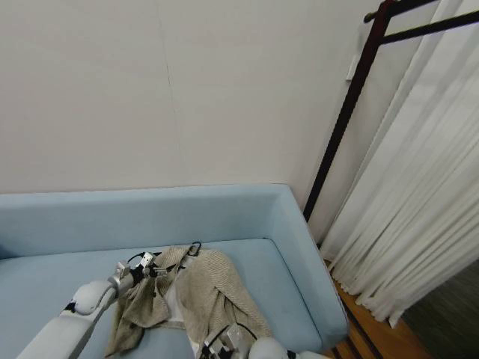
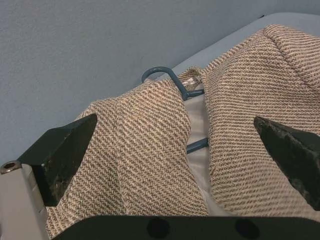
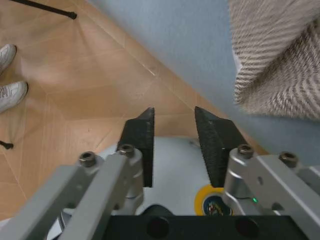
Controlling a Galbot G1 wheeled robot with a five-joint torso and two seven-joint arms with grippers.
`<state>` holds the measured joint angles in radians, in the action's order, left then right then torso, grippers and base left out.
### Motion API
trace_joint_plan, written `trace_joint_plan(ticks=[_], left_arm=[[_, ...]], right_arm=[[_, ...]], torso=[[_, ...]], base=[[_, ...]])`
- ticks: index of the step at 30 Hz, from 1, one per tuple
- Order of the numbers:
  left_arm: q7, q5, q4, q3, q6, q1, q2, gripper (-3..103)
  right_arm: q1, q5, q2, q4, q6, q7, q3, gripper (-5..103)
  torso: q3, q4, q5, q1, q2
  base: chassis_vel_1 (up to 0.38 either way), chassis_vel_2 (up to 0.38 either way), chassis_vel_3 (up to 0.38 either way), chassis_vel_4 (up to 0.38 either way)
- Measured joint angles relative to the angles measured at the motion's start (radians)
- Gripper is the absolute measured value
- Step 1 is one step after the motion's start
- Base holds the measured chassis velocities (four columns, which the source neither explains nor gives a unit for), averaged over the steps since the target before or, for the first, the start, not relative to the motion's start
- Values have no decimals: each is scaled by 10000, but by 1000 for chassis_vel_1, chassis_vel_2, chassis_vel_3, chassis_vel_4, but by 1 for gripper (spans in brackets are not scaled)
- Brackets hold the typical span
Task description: Pick up the clothes from the sofa and hang them on the clothes hanger.
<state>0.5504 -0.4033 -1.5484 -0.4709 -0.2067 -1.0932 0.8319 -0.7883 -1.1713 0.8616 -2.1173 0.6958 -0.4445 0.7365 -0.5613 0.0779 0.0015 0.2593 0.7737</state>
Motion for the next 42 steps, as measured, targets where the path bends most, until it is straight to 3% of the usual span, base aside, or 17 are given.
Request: trace_joint_plan(ticks=[1,2,5,7,8,11,12,15,18,20,23,26,27,32,36,40,42], left_arm=[[-5,0,18,-25,14,-11,0,100],[-8,0,45,-44,47,-14,0,100],[-9,0,71,-60,83,-15,0,100],[-28,-2,91,-87,122,-13,16,100],[-47,-4,91,-103,134,-21,29,100],[-108,-7,82,-132,159,-65,62,100],[-253,-10,25,-164,167,-149,108,100],[-459,-13,-63,-201,167,-256,163,100],[-1388,-66,-337,-55,67,-257,287,100],[-1665,-73,-415,8,-10,-218,314,100],[-3424,-40,-1063,133,-480,-280,469,100],[-4014,48,-1396,0,-592,-537,526,100],[-4489,82,-1781,-252,-794,-940,560,100],[-4622,187,-2299,-1270,-1177,-1923,686,100],[-4479,335,-2424,-1901,-1127,-2504,838,100],[-4334,418,-2583,-2533,-926,-3032,1097,100],[-4326,426,-2583,-2573,-898,-3052,1119,100]], right_arm=[[-130,38,-190,-147,0,12,0,30],[-288,111,-403,-287,4,69,-14,41],[-416,267,-613,-402,-16,105,-60,41],[-457,316,-811,-596,-70,105,-451,51],[-341,230,-860,-668,-71,105,-736,62],[171,-124,-876,-697,-29,171,-1277,62],[851,-492,-765,-480,25,301,-1698,73],[1581,-617,-477,85,-30,675,-1987,84],[2484,398,332,1722,-920,1807,-2350,95],[2545,545,467,1993,-1005,1901,-2453,95],[2919,954,1218,3476,-1090,2130,-2955,100],[3252,1031,1597,4168,-1086,2143,-2954,100],[3651,1156,2027,4934,-1079,2197,-2862,100],[4734,1751,3109,7017,-1073,2850,-2583,100],[5394,2133,3896,8409,-1068,3310,-2269,100],[6019,3222,5441,10959,-1143,4276,-1723,100],[6052,3322,5591,11222,-1146,4352,-1651,100]], torso=[[0,0,0,0,0],[0,2,0,0,0],[0,2,0,-1,0],[0,2,0,-1,0],[1,4,1,0,1],[0,3,1,0,1],[0,0,-3,0,0],[-1,-2,-2,0,1],[-2,-8,-1,1,0],[-2,-6,0,0,0],[-2,9,2,1,0],[-2,10,0,2,0],[-2,2,0,1,-1],[-1,-4,-1,0,0],[-2,-3,-6,1,0],[-1,-3,-4,1,0],[-1,-2,-5,0,0]], base=[[0,0,0,0],[0,0,0,0],[0,0,0,0],[0,0,0,0],[0,0,0,0],[0,0,0,0],[0,0,0,0],[0,0,0,0],[0,0,0,0],[0,0,0,0],[0,0,0,0],[0,0,0,0],[0,0,0,0],[0,0,0,0],[0,0,0,0],[0,0,0,0],[0,0,0,0]])
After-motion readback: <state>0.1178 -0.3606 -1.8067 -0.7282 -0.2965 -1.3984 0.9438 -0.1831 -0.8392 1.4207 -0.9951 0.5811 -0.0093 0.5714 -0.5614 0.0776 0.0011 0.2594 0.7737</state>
